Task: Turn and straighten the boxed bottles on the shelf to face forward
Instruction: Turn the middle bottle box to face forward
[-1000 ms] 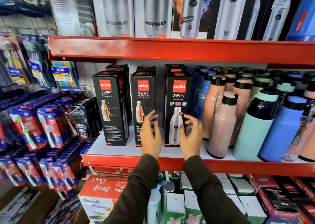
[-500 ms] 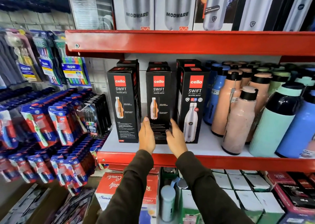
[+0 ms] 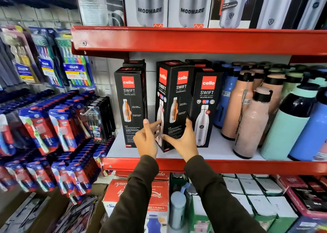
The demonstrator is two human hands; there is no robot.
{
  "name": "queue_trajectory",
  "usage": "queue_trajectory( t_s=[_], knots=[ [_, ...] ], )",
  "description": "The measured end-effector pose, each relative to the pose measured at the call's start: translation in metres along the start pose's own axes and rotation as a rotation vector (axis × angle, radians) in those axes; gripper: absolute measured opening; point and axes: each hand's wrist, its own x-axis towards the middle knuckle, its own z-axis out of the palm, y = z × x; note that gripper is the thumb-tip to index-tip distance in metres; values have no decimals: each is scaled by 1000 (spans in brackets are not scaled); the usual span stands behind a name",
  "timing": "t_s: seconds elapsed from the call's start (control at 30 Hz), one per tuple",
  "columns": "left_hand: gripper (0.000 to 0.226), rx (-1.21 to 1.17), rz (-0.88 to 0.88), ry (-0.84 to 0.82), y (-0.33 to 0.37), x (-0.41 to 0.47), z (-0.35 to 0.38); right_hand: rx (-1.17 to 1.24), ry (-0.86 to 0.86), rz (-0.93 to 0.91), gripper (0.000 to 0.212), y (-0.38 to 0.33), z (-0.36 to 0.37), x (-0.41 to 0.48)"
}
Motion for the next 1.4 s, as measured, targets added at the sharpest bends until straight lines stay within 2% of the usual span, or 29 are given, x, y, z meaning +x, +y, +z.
queue_trajectory(
  t_s=[0.13, 0.23, 0.33, 0.4, 0.5, 0.73, 0.93, 1.23, 1.4],
  knots=[
    [39, 45, 100, -58, -5, 5, -5, 33, 66, -4, 89, 1, 2, -2],
    [36, 175, 159, -82, -10, 13, -7, 73, 54, -24, 82, -1, -1, -3],
    [43, 231, 77, -174, -17, 22, -9, 74, -6, -50, 86, -3, -5, -3],
    [42, 240, 3, -199, -20, 23, -10, 71, -52, -68, 97, -4, -7, -3],
    [40, 229, -14, -208, -23, 19, -12, 50, -101, -90, 102, -1, -8, -3],
    [36, 293, 49, -190, -30, 13, -9, -26, -79, -127, 76, 15, -1, 2],
    [37, 351, 16, -169, -30, 10, -2, -142, -103, -102, 73, 26, 6, 8],
    [38, 400, 25, -151, -29, 10, 1, -175, -82, -59, 68, 24, 8, 13],
    [40, 412, 16, -143, -32, 12, 1, -148, 3, -48, 63, 23, 10, 8]
  ],
)
